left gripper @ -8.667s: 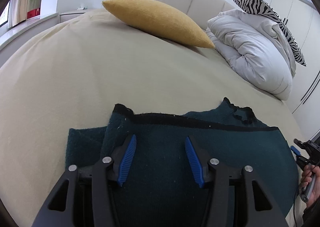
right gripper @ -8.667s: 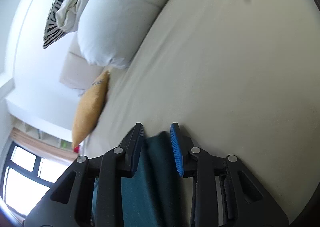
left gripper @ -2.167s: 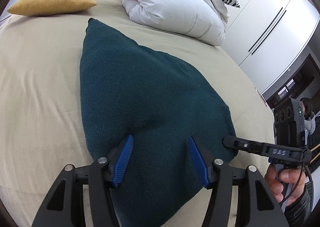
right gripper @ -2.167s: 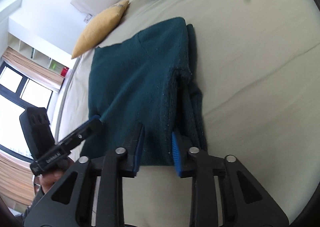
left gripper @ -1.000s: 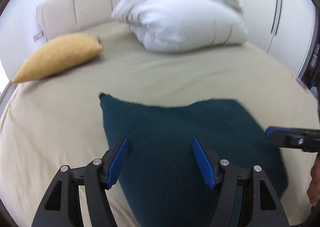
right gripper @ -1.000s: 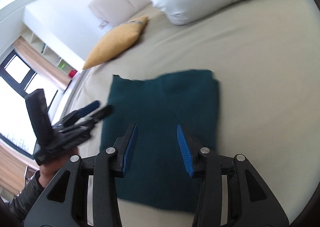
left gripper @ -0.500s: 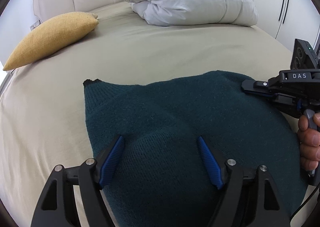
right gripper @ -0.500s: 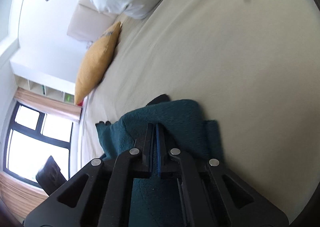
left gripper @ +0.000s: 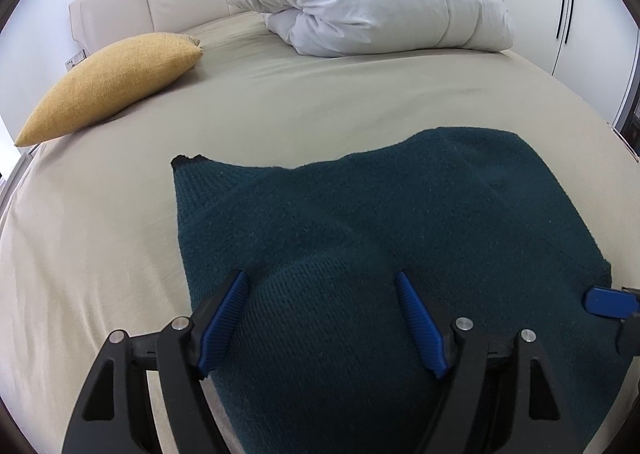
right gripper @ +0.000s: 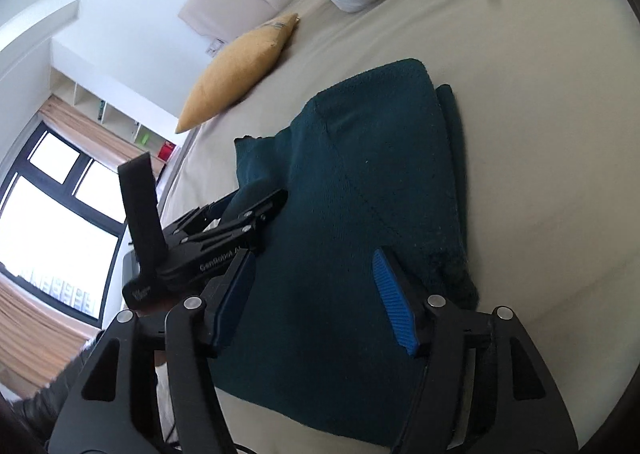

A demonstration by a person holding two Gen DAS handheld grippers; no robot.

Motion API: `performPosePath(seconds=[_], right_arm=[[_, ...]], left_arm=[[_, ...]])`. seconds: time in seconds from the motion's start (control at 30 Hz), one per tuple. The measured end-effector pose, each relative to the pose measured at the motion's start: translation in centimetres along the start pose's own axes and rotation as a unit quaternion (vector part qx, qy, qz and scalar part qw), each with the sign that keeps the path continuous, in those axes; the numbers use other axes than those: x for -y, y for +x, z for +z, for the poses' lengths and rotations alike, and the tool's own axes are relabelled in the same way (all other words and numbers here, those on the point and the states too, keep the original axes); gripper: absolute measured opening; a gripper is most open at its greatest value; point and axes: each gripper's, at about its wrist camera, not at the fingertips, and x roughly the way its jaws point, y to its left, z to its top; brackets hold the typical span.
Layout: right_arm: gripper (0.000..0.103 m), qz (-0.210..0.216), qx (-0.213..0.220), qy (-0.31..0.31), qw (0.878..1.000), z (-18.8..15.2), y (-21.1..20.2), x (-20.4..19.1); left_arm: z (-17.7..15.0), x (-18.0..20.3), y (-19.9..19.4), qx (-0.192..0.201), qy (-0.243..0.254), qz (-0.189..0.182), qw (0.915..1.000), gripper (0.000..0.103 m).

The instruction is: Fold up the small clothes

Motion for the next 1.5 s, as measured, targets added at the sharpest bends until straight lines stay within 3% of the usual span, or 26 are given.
performPosePath(seconds=[0.1, 0.27, 0.3, 0.33, 0.37, 0.4, 0.5, 0.57, 0.63, 0.67, 0.73, 0.77, 0.83, 0.97, 1.07, 1.3, 1.5], right_arm=[[0.059, 0.007, 0.000, 0.002, 1.000, -1.2, -1.5, 0.6], [0.059, -0.017, -0.006, 0.006, 1.000, -4.1, -4.0, 1.8], [0.067, -0.038, -0.004, 0.008, 0.999, -4.5, -4.5, 1.9], [0.067, -0.090, -0.013, 0.016, 0.996, -4.7, -4.8, 2.3], [0.067, -0.104, -0.014, 0.024, 0.994, -4.9, -5.2, 2.6], [0.067, -0.083, -0.001, 0.035, 0.996, -5.1, -6.1, 2.7], [0.068, -0.036, 0.047, 0.048, 0.997, -5.0, -8.6, 1.9], [0.068, 0.015, 0.071, 0.047, 0.996, -4.5, -9.2, 0.8], [0.068, 0.050, 0.065, 0.043, 0.996, -4.1, -8.3, -0.1], [0.068, 0.048, 0.058, 0.039, 0.996, -4.0, -7.7, -0.4], [0.068, 0.045, 0.032, 0.034, 0.998, -4.1, -5.7, -0.5], [0.068, 0.041, 0.006, 0.043, 0.998, -4.3, -4.3, 0.0], [0.063, -0.012, -0.034, 0.065, 0.997, -5.0, -2.6, 1.3], [0.063, 0.006, -0.009, 0.068, 0.998, -5.8, -4.8, 1.7], [0.064, -0.017, 0.015, 0.056, 0.998, -5.2, -6.8, 1.4], [0.064, -0.028, 0.036, 0.059, 0.997, -3.0, -8.7, 1.7], [0.064, -0.044, 0.034, 0.050, 0.997, -1.3, -6.9, 0.9]], left_arm=[[-0.1, 0.0, -0.1, 0.002, -0.002, 0.001, 1.0000, 0.079], [-0.2, -0.5, -1.3, 0.006, -0.013, -0.004, 0.9999, 0.079], [-0.4, -0.8, -2.2, 0.007, -0.021, -0.006, 0.9997, 0.079], [-0.6, -1.0, -3.3, 0.008, -0.029, -0.008, 0.9995, 0.077], [-0.9, -1.2, -4.8, 0.012, -0.041, -0.011, 0.9990, 0.076], [-1.4, -1.3, -6.5, 0.019, -0.052, -0.023, 0.9982, 0.071], [-3.4, -0.6, -10.3, 0.041, -0.061, -0.041, 0.9965, 0.070], [-4.7, 0.4, -10.7, 0.027, -0.057, -0.052, 0.9966, 0.070], [-6.0, 1.7, -9.5, 0.000, -0.041, -0.049, 0.9980, 0.070], [-6.5, 2.3, -8.8, -0.008, -0.028, -0.029, 0.9992, 0.071], [-7.2, 3.2, -7.5, -0.028, -0.003, 0.000, 0.9996, 0.084], [-7.3, 3.0, -7.3, -0.030, -0.009, -0.003, 0.9995, 0.085], [-7.5, 2.5, -7.2, -0.039, -0.026, -0.012, 0.9989, 0.089], [-8.1, 1.5, -6.8, -0.053, -0.056, -0.039, 0.9962, 0.090], [-8.0, 2.0, -7.2, -0.047, -0.050, -0.031, 0.9971, 0.089], [-7.7, 2.4, -8.4, -0.030, -0.030, -0.013, 0.9990, 0.089], [-6.7, 0.2, -10.9, 0.004, -0.055, -0.022, 0.9982, 0.089]])
